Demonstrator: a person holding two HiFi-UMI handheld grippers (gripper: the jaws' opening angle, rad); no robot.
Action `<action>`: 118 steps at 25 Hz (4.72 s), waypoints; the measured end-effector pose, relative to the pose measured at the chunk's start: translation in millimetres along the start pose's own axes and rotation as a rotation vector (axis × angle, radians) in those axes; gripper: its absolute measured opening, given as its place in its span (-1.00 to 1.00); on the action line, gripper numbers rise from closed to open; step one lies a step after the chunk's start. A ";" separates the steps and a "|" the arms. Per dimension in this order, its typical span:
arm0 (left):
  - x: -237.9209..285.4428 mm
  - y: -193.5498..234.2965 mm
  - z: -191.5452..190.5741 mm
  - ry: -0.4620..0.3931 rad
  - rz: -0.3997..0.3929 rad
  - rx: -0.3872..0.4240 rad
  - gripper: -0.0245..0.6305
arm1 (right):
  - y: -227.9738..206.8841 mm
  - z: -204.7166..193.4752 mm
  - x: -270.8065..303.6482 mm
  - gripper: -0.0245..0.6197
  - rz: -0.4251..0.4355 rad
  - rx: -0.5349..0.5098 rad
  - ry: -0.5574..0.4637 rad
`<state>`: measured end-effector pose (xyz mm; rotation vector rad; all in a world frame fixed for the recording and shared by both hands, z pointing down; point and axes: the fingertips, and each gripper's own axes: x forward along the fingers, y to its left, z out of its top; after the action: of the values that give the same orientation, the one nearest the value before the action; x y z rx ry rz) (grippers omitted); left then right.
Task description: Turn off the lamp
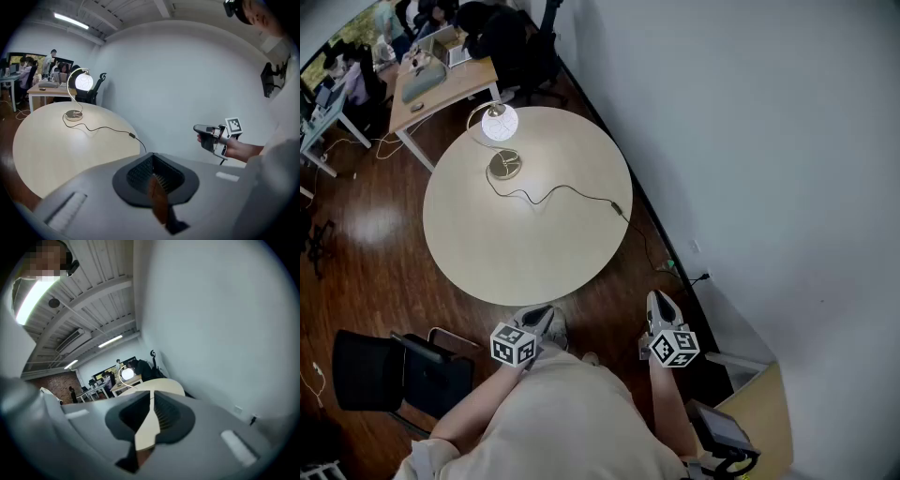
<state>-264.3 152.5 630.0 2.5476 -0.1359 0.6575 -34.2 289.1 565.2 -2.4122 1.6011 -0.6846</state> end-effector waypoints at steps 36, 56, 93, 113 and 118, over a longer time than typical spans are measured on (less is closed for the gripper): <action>59.2 92.6 60.6 0.100 -0.004 -0.016 -0.93 | -24.8 -5.9 178.5 -0.88 -0.089 -0.021 0.178; 219.9 56.5 169.7 0.043 0.111 -0.047 -0.91 | -111.5 -9.9 332.2 -0.75 0.158 -0.315 0.538; 148.4 133.1 150.7 -0.073 0.487 -0.337 -0.88 | -135.2 -181.2 437.9 -0.58 0.282 -0.616 0.944; 144.5 148.7 140.5 -0.034 0.464 -0.334 -0.90 | -133.8 -186.8 448.2 -0.65 0.225 -0.651 0.899; 145.7 148.6 143.5 -0.040 0.465 -0.328 -0.89 | -131.7 -189.5 448.7 -0.67 0.234 -0.674 0.907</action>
<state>-106.9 -43.5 657.1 2.2198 -0.7997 0.6859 131.1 -41.7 908.5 -2.3438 2.7788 -1.5397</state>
